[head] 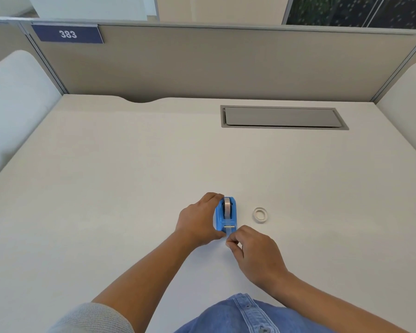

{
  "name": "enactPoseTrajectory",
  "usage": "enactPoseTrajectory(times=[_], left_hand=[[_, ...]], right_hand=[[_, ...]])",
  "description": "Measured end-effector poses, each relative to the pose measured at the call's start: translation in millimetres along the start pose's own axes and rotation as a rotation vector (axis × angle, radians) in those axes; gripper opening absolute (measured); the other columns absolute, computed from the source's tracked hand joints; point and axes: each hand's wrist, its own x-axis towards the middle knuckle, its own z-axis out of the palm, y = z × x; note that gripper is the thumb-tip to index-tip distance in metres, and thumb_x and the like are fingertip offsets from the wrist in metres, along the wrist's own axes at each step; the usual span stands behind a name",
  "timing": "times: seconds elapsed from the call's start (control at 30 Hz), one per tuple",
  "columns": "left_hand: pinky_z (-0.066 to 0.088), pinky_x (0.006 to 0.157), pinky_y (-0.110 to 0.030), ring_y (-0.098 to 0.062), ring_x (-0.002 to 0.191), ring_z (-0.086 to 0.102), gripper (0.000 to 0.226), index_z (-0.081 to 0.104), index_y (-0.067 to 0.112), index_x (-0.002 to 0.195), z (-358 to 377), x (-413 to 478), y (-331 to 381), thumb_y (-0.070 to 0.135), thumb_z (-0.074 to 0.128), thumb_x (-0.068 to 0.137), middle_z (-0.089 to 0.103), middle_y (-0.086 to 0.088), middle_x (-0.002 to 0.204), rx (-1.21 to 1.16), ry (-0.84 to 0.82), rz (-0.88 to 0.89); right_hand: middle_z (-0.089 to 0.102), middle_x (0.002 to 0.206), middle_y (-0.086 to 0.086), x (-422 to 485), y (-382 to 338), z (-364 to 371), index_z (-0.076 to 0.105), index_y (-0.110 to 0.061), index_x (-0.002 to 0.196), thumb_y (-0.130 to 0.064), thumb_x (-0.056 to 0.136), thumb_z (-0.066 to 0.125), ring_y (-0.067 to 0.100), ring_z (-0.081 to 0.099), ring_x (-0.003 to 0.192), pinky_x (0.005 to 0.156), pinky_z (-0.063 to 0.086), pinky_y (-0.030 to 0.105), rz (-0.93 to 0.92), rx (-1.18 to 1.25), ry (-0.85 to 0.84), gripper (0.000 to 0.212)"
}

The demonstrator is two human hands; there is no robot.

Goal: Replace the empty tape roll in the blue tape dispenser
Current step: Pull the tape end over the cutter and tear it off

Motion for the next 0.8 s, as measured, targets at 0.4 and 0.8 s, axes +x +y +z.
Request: enactPoseTrajectory(times=[0.4,0.8], left_hand=[[0.044,0.067,-0.026,-0.017,0.097,0.066,0.090,0.039,0.030,0.140,1.8,-1.8,4.6,0.049,0.082,0.063,0.047,0.016,0.140,0.059,0.018,-0.002],[0.049,0.074,-0.029,-0.018,0.102,0.064,0.091,0.038,0.028,0.142,4.4,-3.2,4.4,0.055,0.080,0.065,0.047,0.013,0.141,0.032,0.034,-0.009]], right_hand=[[0.074,0.074,0.000,3.0,10.9,7.8,0.076,-0.014,0.082,-0.014,0.081,0.079,0.017,0.067,0.058,0.047,0.053,0.025,-0.130,-0.090,0.052,0.004],[0.070,0.071,0.000,6.9,29.2,22.4,0.078,-0.015,0.081,-0.016,0.074,0.086,0.018,0.064,0.052,0.042,0.050,0.023,-0.175,-0.128,0.096,0.011]])
